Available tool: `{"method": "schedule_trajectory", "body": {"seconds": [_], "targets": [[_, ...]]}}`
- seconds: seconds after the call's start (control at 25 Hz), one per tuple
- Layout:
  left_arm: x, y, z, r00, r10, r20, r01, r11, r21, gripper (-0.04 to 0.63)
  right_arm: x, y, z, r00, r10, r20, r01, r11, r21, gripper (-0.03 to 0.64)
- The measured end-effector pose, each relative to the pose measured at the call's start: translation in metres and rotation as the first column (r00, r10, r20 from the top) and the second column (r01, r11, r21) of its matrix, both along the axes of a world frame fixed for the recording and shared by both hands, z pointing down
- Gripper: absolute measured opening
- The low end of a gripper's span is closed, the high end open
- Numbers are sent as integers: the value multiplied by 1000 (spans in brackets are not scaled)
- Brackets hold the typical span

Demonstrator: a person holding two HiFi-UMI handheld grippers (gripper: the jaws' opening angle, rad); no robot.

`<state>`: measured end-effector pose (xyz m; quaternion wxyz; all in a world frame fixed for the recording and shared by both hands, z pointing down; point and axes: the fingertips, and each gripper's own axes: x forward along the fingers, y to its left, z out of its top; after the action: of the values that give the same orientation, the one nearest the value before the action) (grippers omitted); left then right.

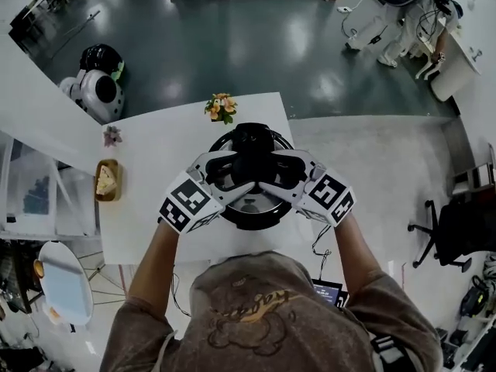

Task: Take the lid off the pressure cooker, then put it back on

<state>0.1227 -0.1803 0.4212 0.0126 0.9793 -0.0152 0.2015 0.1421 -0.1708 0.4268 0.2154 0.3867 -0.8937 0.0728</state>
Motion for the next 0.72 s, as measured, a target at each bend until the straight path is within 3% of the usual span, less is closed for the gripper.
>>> {"method": "schedule_trajectory", "body": {"seconds": [0.36, 0.56, 0.72], "targets": [[-2, 3, 1, 989, -146, 8, 146, 989, -13, 275, -1, 1, 2, 992, -127, 10, 127, 992, -9, 256], [-3, 3, 0, 988, -153, -5, 153, 988, 12, 276, -2, 1, -2, 996, -92, -3, 92, 995, 27, 261], [-12, 5, -2, 982, -187, -34, 188, 982, 10, 276, 0, 4, -3, 1000, 0, 15, -1, 999, 42, 264]]}}
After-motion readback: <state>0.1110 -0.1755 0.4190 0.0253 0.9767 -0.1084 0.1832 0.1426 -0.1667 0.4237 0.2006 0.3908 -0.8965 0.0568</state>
